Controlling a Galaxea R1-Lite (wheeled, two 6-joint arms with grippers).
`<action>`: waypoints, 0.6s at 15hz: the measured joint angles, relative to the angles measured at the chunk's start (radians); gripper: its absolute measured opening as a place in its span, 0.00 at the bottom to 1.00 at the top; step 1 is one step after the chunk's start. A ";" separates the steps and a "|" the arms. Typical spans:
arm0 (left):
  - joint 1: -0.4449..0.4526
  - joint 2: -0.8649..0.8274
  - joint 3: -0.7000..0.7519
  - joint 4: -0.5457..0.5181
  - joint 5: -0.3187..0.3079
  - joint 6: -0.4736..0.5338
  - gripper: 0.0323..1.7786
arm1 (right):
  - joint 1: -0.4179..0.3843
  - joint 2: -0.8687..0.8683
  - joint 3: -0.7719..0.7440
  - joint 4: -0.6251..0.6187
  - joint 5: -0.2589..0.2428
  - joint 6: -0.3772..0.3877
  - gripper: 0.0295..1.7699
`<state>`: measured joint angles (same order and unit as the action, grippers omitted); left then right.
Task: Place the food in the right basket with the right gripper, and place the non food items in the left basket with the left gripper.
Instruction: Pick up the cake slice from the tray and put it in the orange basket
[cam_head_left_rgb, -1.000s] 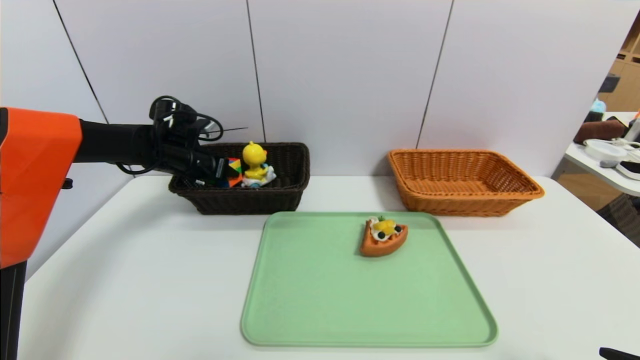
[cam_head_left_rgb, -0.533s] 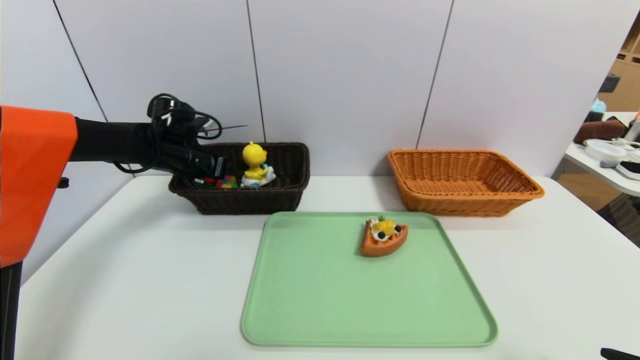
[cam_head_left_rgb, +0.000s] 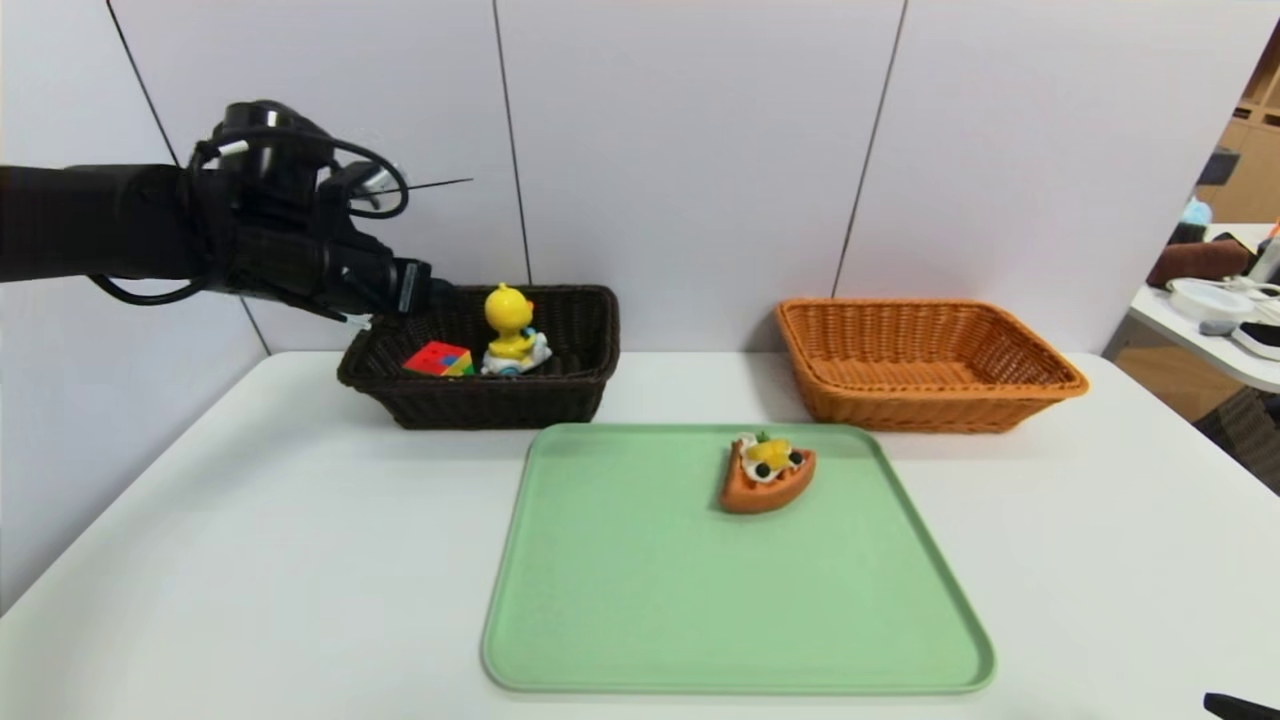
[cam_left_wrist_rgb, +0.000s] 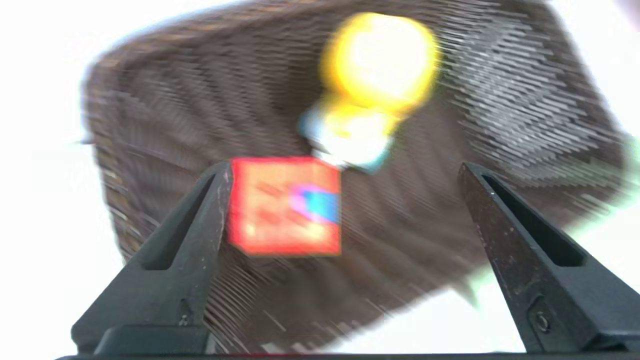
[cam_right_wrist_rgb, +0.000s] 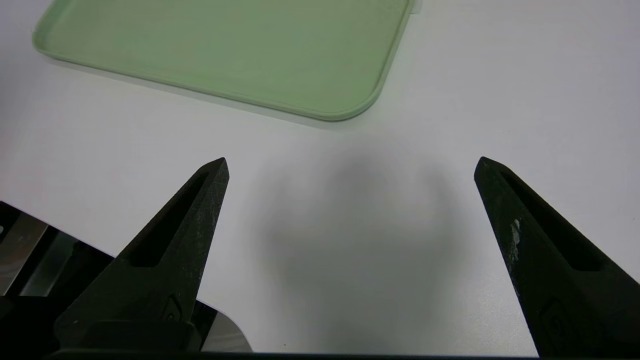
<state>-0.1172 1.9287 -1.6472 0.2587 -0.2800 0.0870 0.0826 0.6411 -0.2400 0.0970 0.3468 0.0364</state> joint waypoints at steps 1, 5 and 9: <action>-0.020 -0.047 0.036 0.027 -0.029 0.001 0.90 | 0.000 0.000 -0.001 -0.001 0.000 0.000 0.96; -0.157 -0.207 0.227 0.057 -0.127 -0.001 0.93 | 0.000 0.000 -0.003 -0.001 -0.001 0.000 0.96; -0.271 -0.297 0.349 0.056 -0.217 0.007 0.94 | 0.000 0.000 -0.008 -0.001 -0.004 0.000 0.96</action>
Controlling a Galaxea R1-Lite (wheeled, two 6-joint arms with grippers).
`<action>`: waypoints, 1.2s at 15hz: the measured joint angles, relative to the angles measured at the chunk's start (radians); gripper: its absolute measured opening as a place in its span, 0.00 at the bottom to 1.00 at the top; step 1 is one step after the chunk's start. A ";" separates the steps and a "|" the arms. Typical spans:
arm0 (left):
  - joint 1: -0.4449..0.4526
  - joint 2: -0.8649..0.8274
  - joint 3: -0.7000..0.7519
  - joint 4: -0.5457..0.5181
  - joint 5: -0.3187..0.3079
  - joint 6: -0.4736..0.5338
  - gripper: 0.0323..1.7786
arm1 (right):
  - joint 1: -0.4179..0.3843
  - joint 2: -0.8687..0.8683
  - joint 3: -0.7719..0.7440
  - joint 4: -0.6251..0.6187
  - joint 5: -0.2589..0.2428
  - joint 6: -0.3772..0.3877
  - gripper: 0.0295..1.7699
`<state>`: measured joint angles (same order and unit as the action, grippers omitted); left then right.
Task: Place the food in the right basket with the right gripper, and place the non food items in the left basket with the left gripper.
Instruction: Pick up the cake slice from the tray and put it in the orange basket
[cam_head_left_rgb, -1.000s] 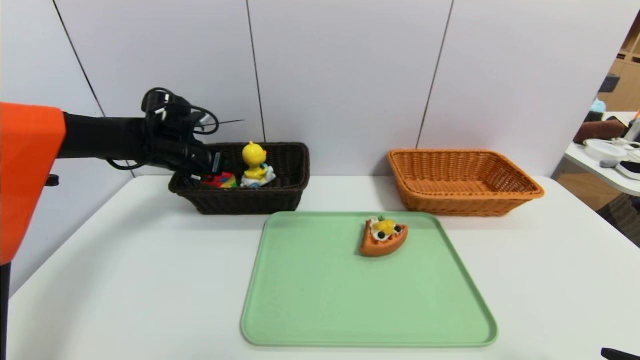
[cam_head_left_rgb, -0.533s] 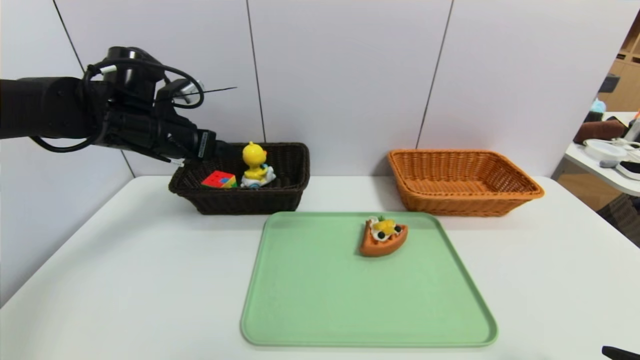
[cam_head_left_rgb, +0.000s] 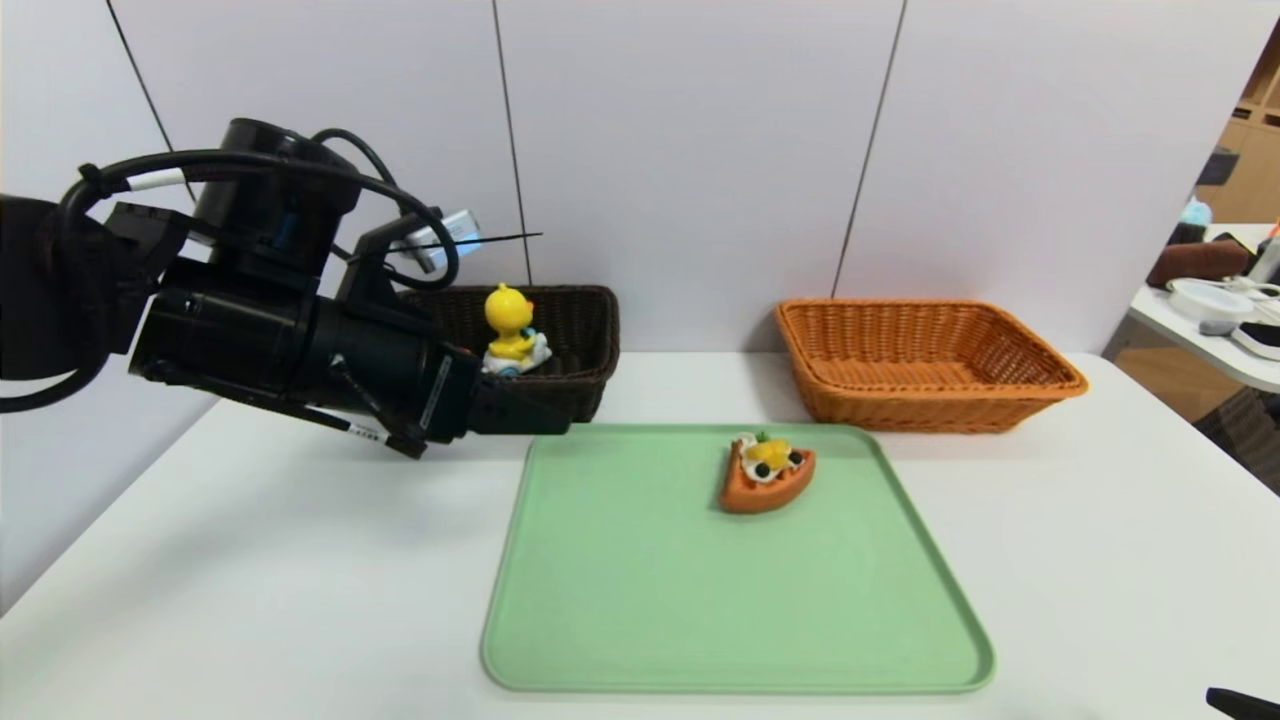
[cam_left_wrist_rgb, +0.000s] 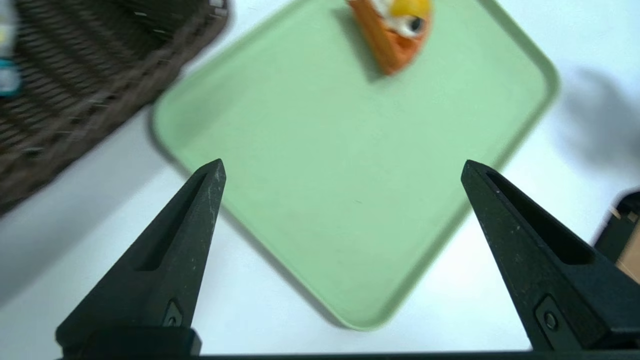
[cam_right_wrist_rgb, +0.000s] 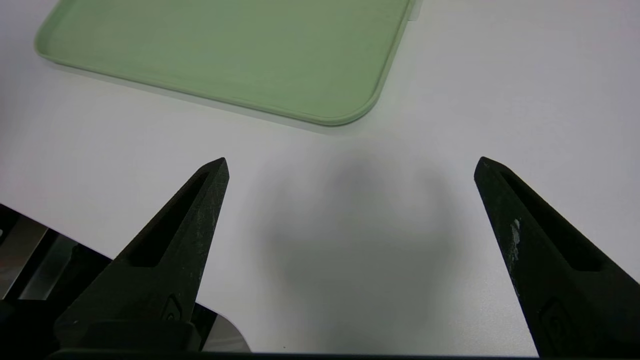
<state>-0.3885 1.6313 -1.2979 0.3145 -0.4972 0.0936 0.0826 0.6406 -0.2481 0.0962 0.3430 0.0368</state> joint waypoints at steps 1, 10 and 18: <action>-0.019 -0.017 0.027 -0.001 -0.035 0.013 0.94 | 0.000 0.000 0.000 0.000 0.000 0.000 0.96; -0.136 -0.013 0.175 -0.092 -0.106 0.125 0.95 | 0.000 0.153 -0.118 -0.030 0.005 -0.003 0.96; -0.149 0.032 0.173 -0.116 -0.100 0.117 0.95 | 0.090 0.500 -0.281 -0.171 0.007 -0.011 0.96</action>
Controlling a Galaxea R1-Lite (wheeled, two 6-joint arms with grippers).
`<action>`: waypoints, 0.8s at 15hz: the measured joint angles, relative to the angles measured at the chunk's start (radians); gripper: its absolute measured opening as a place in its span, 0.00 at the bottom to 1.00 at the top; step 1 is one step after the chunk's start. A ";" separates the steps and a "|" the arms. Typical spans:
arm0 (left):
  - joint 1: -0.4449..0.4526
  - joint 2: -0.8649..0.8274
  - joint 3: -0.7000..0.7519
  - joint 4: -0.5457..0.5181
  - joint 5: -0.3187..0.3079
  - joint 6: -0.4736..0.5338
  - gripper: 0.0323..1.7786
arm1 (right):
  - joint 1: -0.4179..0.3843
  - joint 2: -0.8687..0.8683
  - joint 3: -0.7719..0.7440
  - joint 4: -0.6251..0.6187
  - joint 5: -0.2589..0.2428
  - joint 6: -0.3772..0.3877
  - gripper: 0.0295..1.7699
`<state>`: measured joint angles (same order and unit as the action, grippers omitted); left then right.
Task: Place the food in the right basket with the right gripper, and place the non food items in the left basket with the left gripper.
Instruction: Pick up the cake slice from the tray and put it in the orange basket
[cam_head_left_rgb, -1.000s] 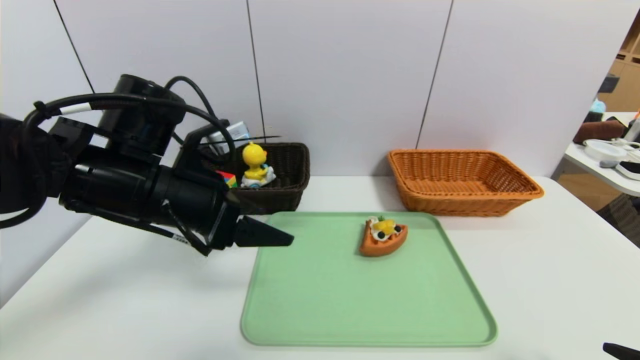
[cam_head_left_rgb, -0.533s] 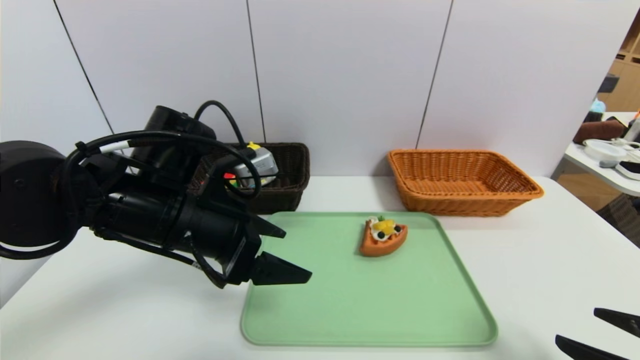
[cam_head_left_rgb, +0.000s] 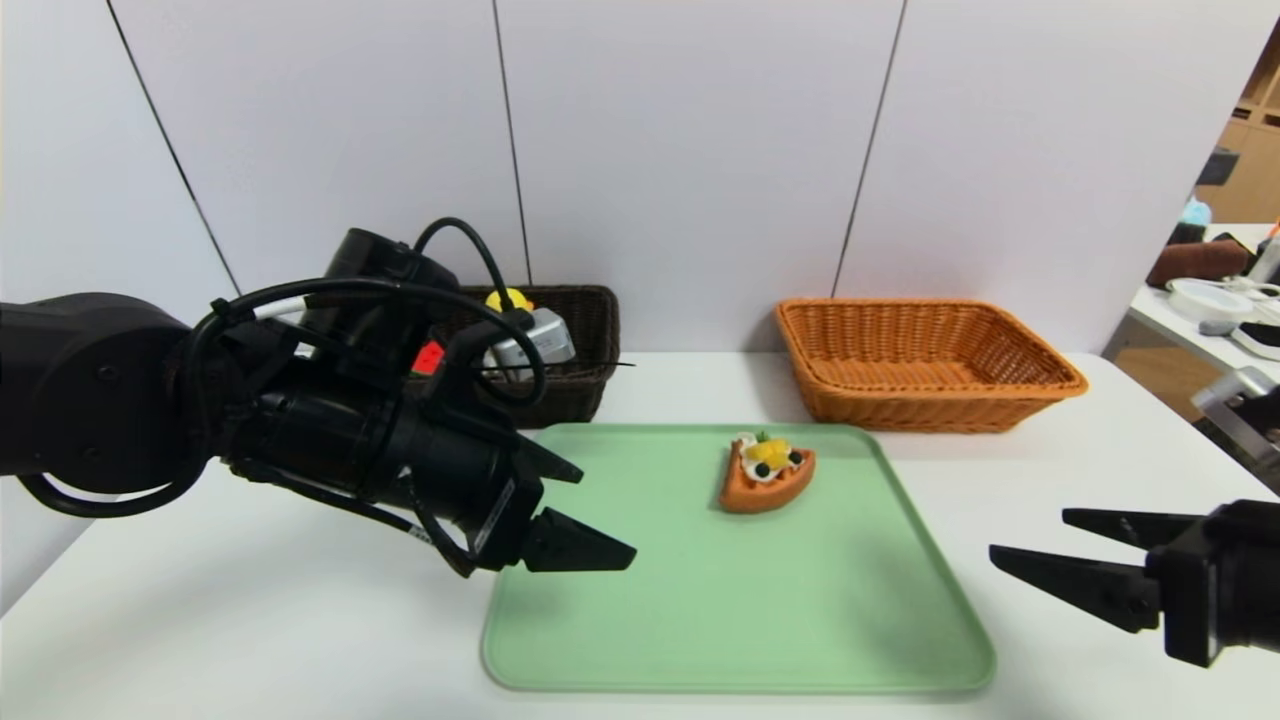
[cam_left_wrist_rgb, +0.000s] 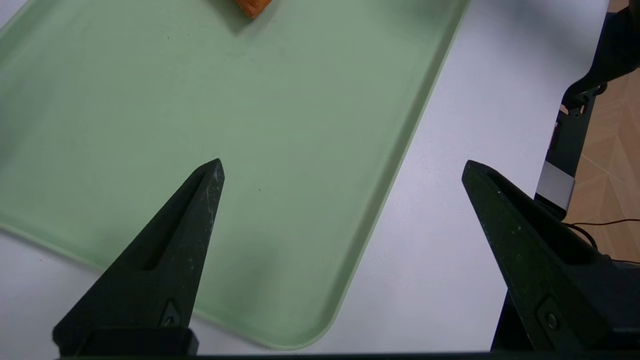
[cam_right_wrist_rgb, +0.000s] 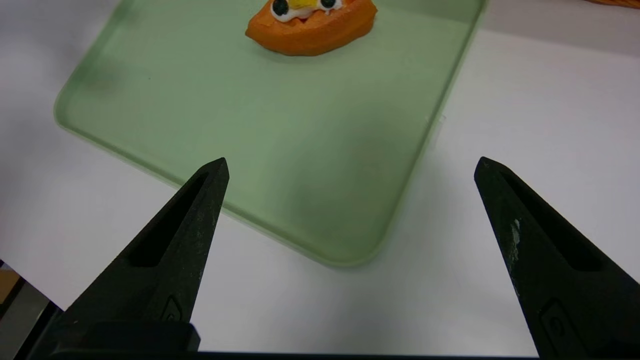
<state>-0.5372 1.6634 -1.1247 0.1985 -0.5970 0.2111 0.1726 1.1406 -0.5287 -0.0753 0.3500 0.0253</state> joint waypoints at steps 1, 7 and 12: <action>0.000 0.005 -0.001 -0.007 0.003 -0.002 0.95 | 0.021 0.046 -0.024 -0.022 -0.001 0.000 0.96; 0.000 0.033 -0.004 -0.031 0.004 -0.001 0.95 | 0.166 0.293 -0.237 -0.044 -0.029 0.003 0.96; 0.000 0.047 -0.004 -0.031 0.012 -0.001 0.95 | 0.254 0.444 -0.365 -0.029 -0.139 0.012 0.96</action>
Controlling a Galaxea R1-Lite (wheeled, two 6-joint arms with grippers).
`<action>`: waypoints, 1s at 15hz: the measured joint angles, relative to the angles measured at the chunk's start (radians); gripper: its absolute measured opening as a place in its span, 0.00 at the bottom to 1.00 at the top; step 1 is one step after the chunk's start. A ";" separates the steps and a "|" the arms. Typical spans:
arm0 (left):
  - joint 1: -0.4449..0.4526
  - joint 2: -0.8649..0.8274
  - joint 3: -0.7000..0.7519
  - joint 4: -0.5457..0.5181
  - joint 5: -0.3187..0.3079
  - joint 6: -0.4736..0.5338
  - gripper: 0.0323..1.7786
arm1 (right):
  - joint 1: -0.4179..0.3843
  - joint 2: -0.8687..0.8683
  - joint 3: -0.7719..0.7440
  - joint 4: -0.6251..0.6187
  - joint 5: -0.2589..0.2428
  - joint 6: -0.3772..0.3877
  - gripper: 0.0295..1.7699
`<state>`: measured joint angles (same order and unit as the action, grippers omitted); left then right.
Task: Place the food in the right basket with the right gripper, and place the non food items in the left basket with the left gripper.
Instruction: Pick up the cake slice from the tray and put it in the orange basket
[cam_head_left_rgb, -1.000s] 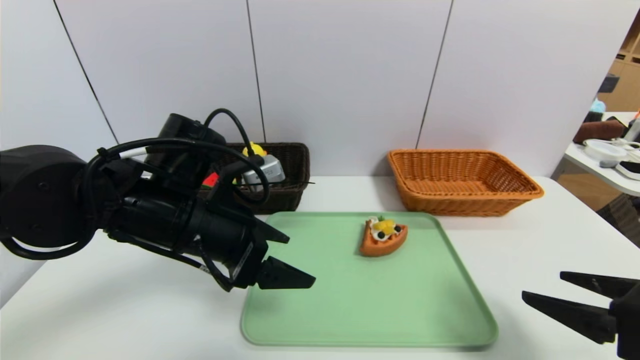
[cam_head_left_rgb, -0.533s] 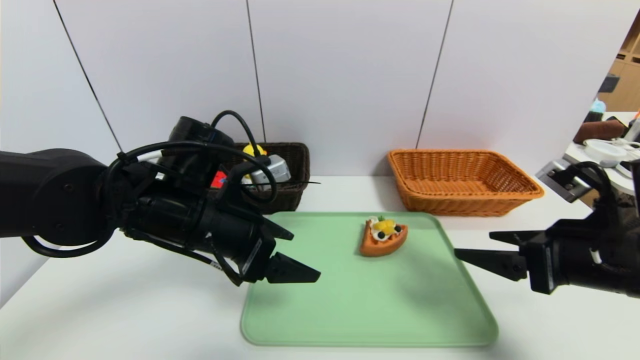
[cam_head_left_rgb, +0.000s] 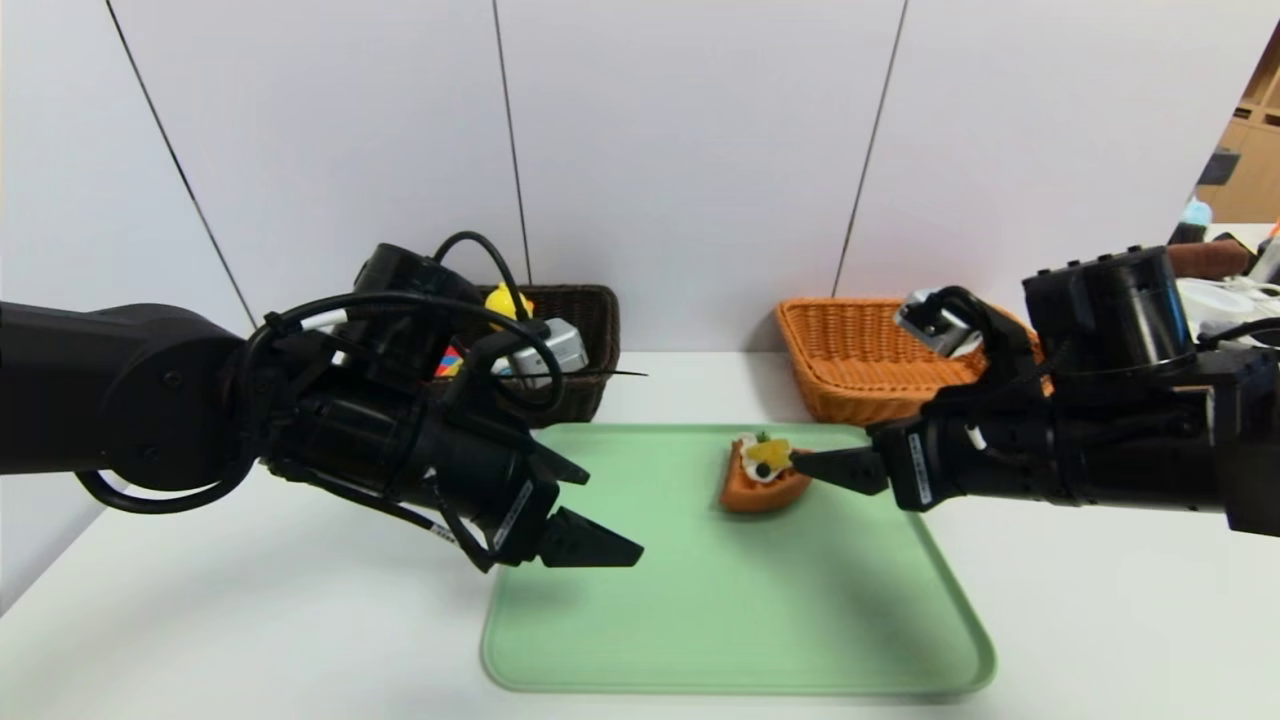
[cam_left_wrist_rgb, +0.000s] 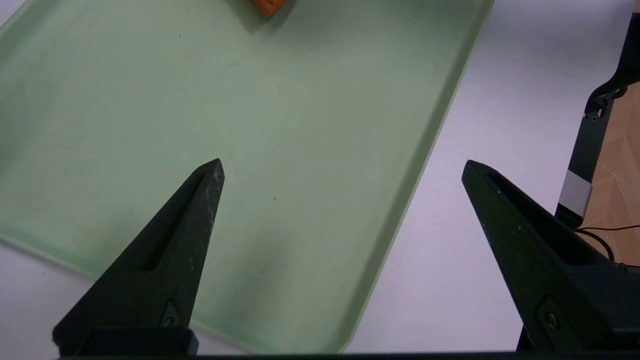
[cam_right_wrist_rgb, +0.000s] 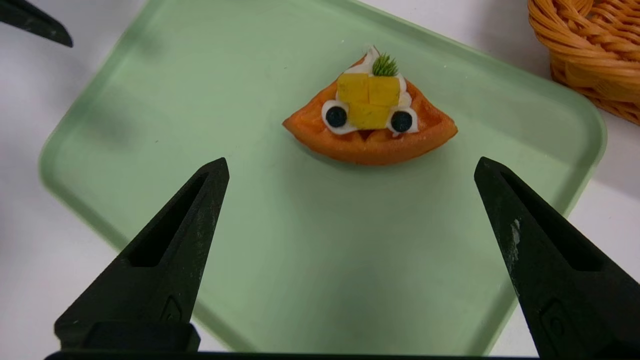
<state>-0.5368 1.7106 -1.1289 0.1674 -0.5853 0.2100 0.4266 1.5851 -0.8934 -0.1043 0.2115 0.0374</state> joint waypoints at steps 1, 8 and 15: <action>0.000 0.001 0.000 0.000 0.003 0.001 0.95 | 0.015 0.024 -0.021 0.003 -0.034 0.003 0.96; 0.000 0.003 0.003 0.000 0.021 0.001 0.95 | 0.113 0.161 -0.165 0.093 -0.208 0.099 0.96; 0.000 0.003 0.009 0.000 0.021 0.000 0.95 | 0.157 0.244 -0.308 0.241 -0.336 0.195 0.96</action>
<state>-0.5368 1.7140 -1.1204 0.1679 -0.5643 0.2102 0.5838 1.8289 -1.2011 0.1366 -0.1245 0.2321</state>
